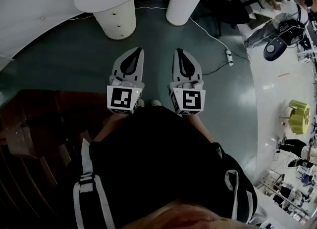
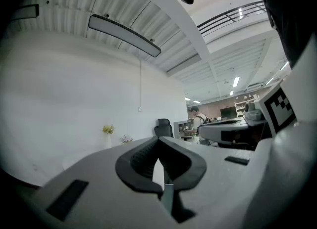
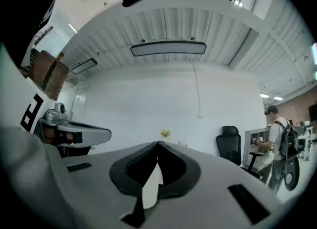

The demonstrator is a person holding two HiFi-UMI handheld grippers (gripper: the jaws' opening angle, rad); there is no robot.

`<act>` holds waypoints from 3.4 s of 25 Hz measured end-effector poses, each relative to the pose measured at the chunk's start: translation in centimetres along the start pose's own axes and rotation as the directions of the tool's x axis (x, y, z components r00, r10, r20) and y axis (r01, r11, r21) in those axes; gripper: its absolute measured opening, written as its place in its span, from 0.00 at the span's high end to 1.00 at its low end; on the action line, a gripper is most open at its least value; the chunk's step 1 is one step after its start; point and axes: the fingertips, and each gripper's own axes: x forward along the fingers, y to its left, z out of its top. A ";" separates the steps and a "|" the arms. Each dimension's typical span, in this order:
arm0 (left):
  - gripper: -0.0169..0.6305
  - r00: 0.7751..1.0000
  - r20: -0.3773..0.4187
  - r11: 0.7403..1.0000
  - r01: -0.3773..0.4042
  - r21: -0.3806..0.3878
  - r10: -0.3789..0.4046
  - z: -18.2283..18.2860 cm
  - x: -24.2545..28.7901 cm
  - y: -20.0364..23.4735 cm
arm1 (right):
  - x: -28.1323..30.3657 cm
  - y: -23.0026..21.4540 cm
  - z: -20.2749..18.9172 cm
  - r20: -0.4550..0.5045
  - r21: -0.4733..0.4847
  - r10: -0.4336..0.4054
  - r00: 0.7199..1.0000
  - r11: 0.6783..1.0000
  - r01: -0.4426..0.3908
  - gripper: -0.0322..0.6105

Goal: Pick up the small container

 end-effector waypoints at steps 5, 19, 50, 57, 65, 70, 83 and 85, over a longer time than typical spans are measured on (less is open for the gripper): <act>0.96 1.000 -0.003 1.000 -0.006 -0.001 0.006 -0.3 1.3 -0.8 | 0.4 -1.6 0.4 0.009 -0.005 -0.013 1.000 1.000 0.013 0.92; 0.95 0.999 0.036 0.999 -0.016 0.038 0.015 -0.1 6.8 -0.2 | 3.0 -4.9 -1.2 0.008 0.024 0.030 1.000 0.999 -0.030 0.92; 0.60 0.994 -0.067 0.997 0.080 -0.017 -0.081 -4.6 31.0 15.3 | 29.4 -11.5 -6.5 -0.082 -0.002 -0.019 0.996 1.000 0.019 0.92; 0.59 0.991 -0.069 0.993 0.116 -0.037 -0.118 -5.3 34.2 18.4 | 34.3 -11.7 -6.7 -0.085 -0.036 -0.044 0.995 0.999 0.041 0.92; 0.58 0.988 -0.062 0.989 0.134 -0.063 -0.138 -5.6 36.1 19.8 | 36.3 -12.3 -6.9 -0.123 -0.028 -0.074 0.990 0.997 0.071 0.92; 0.58 0.990 -0.056 0.989 0.128 -0.070 -0.132 -5.8 38.1 20.7 | 38.3 -13.2 -7.2 -0.123 -0.021 -0.079 0.989 0.997 0.077 0.92; 0.58 0.995 -0.080 0.996 0.051 -0.076 -0.057 -6.7 47.6 23.6 | 47.3 -19.0 -10.3 -0.142 0.016 -0.016 0.990 1.000 0.019 0.92; 0.58 0.994 -0.097 0.995 0.033 -0.090 -0.041 -7.2 49.0 24.0 | 48.8 -20.1 -10.7 -0.152 0.024 -0.006 0.988 1.000 0.009 0.92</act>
